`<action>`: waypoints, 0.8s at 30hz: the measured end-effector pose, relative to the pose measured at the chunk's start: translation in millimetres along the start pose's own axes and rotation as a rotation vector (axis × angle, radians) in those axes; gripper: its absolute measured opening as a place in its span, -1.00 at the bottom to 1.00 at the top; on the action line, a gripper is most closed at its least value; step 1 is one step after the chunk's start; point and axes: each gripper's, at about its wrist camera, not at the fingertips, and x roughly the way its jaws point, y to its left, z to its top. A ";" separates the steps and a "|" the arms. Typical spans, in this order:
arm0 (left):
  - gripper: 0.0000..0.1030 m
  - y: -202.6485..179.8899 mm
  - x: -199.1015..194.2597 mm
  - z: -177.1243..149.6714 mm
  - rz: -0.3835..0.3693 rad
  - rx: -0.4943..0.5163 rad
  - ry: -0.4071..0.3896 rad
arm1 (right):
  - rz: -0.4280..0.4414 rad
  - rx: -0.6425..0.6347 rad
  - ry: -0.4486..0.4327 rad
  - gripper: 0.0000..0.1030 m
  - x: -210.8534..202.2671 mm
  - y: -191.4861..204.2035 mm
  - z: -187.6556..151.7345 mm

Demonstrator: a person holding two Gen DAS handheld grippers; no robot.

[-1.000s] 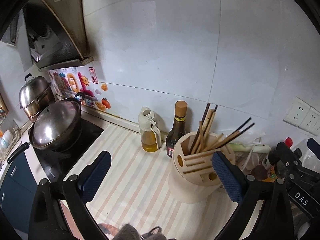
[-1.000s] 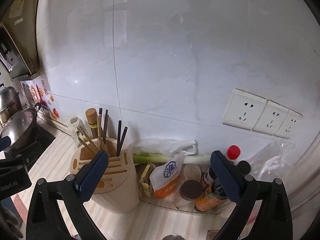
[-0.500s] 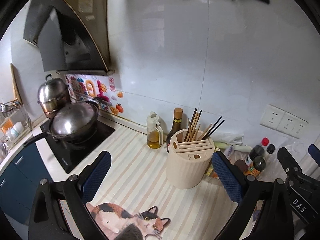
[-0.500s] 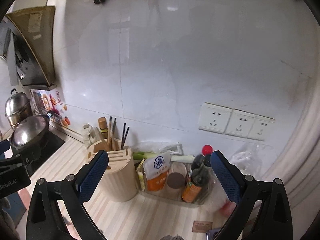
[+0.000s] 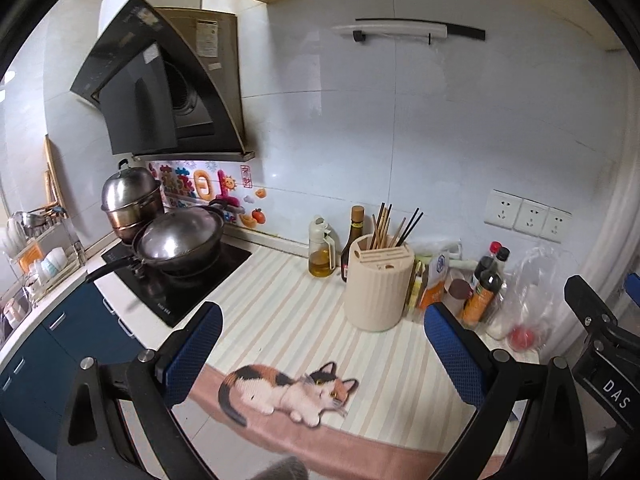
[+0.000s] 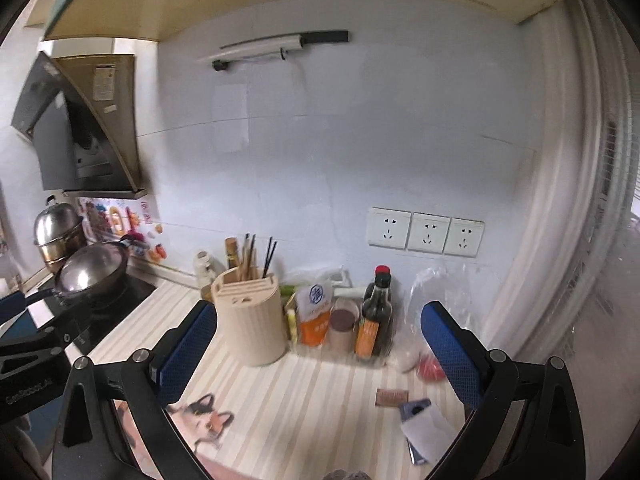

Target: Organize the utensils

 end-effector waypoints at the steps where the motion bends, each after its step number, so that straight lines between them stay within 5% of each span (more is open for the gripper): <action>1: 1.00 0.8 -5.9 -2.7 -0.002 -0.001 0.009 | -0.006 0.002 0.001 1.00 -11.1 0.0 -3.1; 6: 1.00 6.7 -34.4 -10.5 -0.025 0.000 0.070 | -0.019 0.016 0.042 1.00 -50.6 -0.4 -10.8; 14: 1.00 10.9 -59.9 -6.3 -0.020 -0.007 0.060 | -0.011 -0.009 0.074 1.00 -80.3 2.3 -2.3; 24: 1.00 4.1 -54.6 1.6 0.014 -0.018 0.054 | 0.005 -0.025 0.074 1.00 -69.4 0.4 11.2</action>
